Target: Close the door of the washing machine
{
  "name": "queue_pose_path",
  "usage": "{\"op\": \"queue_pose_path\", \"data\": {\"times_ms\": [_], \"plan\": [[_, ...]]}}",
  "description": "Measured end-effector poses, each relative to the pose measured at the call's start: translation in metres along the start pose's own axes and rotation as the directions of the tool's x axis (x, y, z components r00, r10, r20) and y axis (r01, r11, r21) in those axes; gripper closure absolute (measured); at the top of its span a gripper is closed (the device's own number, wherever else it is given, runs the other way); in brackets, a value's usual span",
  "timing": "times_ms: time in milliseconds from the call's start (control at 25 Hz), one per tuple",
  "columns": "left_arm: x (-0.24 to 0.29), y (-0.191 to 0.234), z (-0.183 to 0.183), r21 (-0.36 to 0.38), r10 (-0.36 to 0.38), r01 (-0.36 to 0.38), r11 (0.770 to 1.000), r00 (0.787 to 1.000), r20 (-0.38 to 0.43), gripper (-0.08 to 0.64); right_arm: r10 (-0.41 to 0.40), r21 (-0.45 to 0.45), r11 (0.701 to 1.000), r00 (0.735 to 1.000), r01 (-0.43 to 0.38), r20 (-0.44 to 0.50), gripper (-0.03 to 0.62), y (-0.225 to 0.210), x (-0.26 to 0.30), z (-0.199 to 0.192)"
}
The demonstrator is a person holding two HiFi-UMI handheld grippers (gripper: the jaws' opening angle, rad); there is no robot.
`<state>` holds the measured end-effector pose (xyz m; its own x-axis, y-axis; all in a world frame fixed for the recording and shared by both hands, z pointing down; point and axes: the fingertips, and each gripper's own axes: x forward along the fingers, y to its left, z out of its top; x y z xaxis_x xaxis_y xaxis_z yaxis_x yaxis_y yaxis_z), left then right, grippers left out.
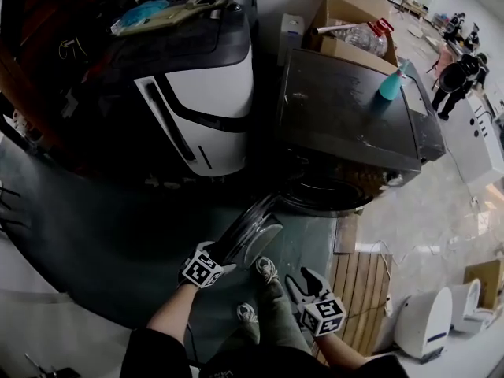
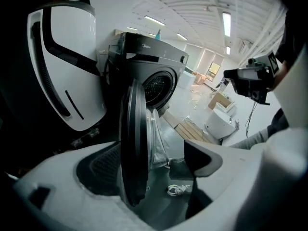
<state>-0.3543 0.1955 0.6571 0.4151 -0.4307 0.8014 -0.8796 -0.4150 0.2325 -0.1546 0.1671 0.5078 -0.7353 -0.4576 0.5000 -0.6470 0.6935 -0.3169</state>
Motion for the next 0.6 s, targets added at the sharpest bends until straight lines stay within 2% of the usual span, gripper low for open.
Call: {"op": "queue_pose_path", "data": {"times_ms": [120, 240, 600], "plan": [[0.003, -0.032, 0.000, -0.013, -0.050, 0.051, 0.999, 0.998, 0.039, 0.150, -0.047, 0.034, 0.998, 0.999, 0.047, 0.008, 0.407, 0.005, -0.026, -0.020], [0.008, -0.062, 0.003, 0.010, -0.106, 0.106, 0.994, 0.992, 0.065, 0.150, -0.096, 0.066, 0.993, 0.995, 0.095, 0.012, 0.407, 0.006, -0.049, -0.038], [0.032, -0.129, 0.017, 0.033, -0.232, 0.230, 0.973, 0.969, 0.091, 0.158, -0.188, 0.144, 0.973, 0.982, 0.183, 0.021, 0.408, -0.004, -0.086, -0.069]]}}
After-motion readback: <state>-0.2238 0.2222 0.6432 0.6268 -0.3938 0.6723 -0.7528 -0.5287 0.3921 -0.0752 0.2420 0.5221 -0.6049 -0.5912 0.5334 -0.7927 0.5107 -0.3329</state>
